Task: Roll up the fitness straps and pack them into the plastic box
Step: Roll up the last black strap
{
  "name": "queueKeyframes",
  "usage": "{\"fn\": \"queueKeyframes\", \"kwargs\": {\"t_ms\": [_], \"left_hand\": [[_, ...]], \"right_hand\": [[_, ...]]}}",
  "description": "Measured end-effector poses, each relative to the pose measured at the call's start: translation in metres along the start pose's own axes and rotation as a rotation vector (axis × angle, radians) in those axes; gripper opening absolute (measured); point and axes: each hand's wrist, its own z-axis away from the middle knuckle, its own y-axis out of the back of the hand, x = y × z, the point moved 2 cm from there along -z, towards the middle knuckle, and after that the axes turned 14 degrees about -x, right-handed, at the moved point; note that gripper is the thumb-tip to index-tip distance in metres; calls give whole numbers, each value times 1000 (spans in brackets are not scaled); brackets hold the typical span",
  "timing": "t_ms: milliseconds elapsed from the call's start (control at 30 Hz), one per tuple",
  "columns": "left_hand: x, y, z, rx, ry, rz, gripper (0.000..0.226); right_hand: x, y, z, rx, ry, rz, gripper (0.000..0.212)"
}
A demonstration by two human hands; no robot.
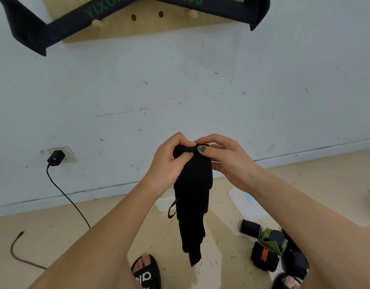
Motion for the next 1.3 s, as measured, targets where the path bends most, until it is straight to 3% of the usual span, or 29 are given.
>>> {"fn": "queueKeyframes", "kwargs": {"t_ms": [233, 633, 867, 1033, 1300], "left_hand": [[-5, 1, 2, -108, 161, 251, 14], [-3, 7, 2, -75, 71, 59, 22], [-3, 9, 3, -103, 65, 79, 13], [-3, 8, 6, -99, 7, 57, 20], [0, 0, 5, -74, 67, 100, 24]], "right_hand": [[0, 4, 0, 28, 24, 61, 20], [-3, 4, 6, -76, -34, 98, 19], [-3, 2, 7, -85, 9, 60, 22], [-2, -2, 6, -84, -97, 137, 22], [-3, -4, 5, -18, -18, 66, 18]]}}
